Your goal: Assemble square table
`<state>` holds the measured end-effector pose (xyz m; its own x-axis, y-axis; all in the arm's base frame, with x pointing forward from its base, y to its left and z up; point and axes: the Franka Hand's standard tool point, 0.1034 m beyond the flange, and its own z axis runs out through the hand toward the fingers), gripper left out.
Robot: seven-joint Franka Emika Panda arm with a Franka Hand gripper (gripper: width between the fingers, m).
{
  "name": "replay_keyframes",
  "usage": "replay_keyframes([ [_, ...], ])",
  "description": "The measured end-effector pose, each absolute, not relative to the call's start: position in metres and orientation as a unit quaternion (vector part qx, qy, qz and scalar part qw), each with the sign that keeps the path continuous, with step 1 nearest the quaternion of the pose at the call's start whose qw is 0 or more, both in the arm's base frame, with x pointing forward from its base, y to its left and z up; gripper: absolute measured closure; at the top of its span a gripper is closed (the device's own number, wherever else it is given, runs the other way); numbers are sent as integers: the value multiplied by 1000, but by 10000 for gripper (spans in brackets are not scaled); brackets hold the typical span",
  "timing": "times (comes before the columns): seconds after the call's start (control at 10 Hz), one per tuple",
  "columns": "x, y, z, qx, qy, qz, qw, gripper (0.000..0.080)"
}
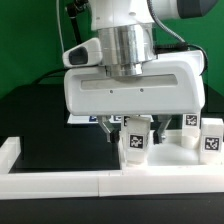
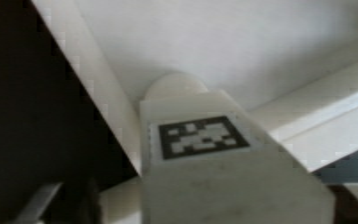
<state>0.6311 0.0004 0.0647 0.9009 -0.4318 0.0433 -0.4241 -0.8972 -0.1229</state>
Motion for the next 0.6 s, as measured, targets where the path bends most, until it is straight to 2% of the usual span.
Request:
replay_keyframes([
  [0.1, 631, 0, 65, -974, 218, -36, 54, 373],
  [0.2, 631, -1, 64, -973, 221, -35, 54, 373],
  [0.3, 631, 0, 64, -963, 262, -33, 56, 514],
  [0.6, 630, -2, 63, -920, 386, -24, 58, 514],
])
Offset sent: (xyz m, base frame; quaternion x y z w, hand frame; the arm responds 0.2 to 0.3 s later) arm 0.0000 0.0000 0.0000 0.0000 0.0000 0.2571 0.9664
